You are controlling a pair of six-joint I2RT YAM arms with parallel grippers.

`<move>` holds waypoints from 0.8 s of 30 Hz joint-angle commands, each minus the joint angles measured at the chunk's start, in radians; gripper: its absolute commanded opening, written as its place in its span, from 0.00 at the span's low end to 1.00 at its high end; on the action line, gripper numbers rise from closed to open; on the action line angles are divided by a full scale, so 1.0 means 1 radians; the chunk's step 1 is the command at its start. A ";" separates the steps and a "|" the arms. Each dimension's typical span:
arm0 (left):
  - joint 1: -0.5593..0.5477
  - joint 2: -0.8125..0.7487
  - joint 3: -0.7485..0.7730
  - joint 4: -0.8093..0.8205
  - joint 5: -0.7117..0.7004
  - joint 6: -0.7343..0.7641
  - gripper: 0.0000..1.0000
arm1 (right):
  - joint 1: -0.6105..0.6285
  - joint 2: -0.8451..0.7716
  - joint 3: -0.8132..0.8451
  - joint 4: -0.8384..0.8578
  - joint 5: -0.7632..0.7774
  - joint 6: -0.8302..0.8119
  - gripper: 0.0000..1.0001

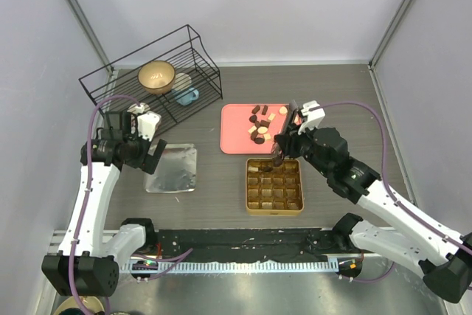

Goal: Pack the chocolate
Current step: Place the fake chocolate in the packing box.

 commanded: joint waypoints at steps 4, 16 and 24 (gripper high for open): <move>0.004 0.006 0.038 0.003 0.035 -0.015 1.00 | 0.006 0.002 -0.007 -0.006 0.068 0.016 0.31; 0.004 0.009 0.042 0.003 0.024 -0.004 1.00 | 0.006 0.071 -0.033 0.065 0.091 0.014 0.41; 0.004 0.008 0.033 0.007 0.029 -0.004 1.00 | 0.006 0.074 -0.024 0.080 0.114 0.013 0.50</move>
